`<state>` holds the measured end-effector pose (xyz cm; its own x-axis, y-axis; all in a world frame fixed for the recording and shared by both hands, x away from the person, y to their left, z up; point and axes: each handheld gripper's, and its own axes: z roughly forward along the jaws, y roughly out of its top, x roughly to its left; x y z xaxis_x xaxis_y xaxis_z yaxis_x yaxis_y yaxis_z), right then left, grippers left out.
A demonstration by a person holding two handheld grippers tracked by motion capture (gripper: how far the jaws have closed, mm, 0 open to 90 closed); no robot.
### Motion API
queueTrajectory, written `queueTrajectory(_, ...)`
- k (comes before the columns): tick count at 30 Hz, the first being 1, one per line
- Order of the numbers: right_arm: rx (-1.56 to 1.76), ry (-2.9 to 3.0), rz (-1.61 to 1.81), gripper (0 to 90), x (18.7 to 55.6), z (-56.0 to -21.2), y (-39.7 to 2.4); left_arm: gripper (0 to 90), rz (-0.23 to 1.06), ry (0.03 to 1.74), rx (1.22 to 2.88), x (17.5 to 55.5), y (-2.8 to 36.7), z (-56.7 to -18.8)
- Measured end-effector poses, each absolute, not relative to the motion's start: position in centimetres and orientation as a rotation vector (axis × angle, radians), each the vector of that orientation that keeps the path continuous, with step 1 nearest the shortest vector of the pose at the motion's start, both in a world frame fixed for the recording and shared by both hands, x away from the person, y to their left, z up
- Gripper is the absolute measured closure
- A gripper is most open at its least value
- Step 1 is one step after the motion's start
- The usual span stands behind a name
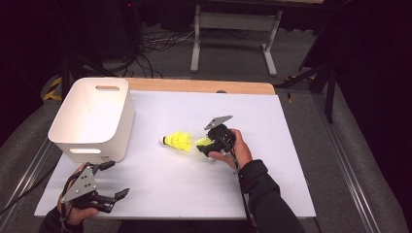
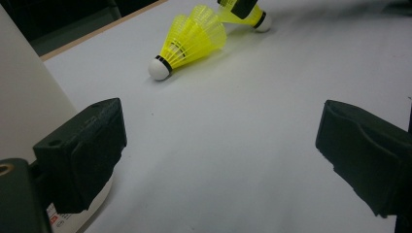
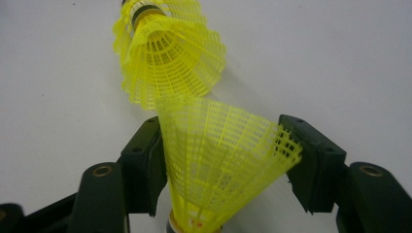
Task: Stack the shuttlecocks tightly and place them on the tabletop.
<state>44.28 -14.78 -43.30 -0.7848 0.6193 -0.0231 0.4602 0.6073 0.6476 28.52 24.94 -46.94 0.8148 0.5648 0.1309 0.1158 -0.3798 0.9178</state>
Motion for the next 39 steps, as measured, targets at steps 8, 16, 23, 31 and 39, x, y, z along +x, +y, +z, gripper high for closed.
queueTrajectory(8, 1.038, 2.505, 1.005, 34.1, 44.5, -43.4, -16.6, 4.9, 0.522, 0.513, 1.931, 28.6, 25.0, -47.0)
queueTrajectory(16, 1.056, 2.473, 0.958, 28.2, 44.3, -43.2, -17.6, 4.8, 0.524, 0.512, 1.935, 28.6, 25.0, -46.9)
queueTrajectory(23, 0.985, 2.440, 0.891, 26.4, 44.0, -42.5, -19.4, 4.8, 0.522, 0.520, 1.936, 28.7, 25.0, -47.0)
queueTrajectory(31, 0.765, 2.516, 0.930, 29.6, 44.2, -41.6, -18.9, 4.8, 0.517, 0.517, 1.947, 28.8, 24.7, -47.1)
queueTrajectory(39, 0.753, 2.546, 0.881, 30.7, 45.8, -41.7, -16.8, 4.9, 0.503, 0.511, 1.961, 28.8, 24.7, -47.3)
